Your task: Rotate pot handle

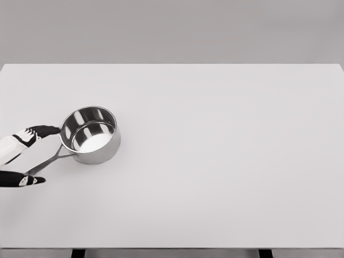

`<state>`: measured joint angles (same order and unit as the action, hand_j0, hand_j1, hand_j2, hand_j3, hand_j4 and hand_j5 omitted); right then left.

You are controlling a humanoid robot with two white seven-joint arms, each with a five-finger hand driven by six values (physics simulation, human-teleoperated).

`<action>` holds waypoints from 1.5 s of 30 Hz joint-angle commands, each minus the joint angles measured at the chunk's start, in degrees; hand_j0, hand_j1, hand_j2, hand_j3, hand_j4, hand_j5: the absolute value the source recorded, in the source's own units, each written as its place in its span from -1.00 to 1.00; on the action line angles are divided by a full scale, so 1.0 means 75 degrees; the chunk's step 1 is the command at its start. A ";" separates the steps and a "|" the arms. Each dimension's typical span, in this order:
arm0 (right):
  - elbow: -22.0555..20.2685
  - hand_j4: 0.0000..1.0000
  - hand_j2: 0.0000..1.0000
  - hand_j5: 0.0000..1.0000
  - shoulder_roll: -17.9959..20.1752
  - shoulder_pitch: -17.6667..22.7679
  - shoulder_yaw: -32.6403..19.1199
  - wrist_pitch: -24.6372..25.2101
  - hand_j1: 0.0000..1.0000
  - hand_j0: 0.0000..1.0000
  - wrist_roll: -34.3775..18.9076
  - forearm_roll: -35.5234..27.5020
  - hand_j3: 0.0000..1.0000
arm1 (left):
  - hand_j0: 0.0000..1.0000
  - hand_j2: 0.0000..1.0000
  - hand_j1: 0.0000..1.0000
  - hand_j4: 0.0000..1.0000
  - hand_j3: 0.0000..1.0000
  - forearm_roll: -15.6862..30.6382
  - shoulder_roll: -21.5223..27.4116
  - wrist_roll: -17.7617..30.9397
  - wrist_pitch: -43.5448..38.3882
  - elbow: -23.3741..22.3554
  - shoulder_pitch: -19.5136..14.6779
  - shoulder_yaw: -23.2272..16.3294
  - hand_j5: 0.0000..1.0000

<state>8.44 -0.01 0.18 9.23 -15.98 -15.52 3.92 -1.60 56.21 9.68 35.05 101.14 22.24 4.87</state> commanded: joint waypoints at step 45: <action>0.0000 1.00 1.00 1.00 0.0001 0.0000 -0.0001 -0.0002 1.00 1.00 -0.0004 0.0004 1.00 | 1.00 1.00 1.00 1.00 1.00 0.0295 -0.0299 0.0280 -0.0007 -0.0806 -0.0129 0.0452 1.00</action>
<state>8.44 -0.01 0.26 9.24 -15.98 -15.53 3.93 0.18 53.88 11.78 35.06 95.51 21.27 7.74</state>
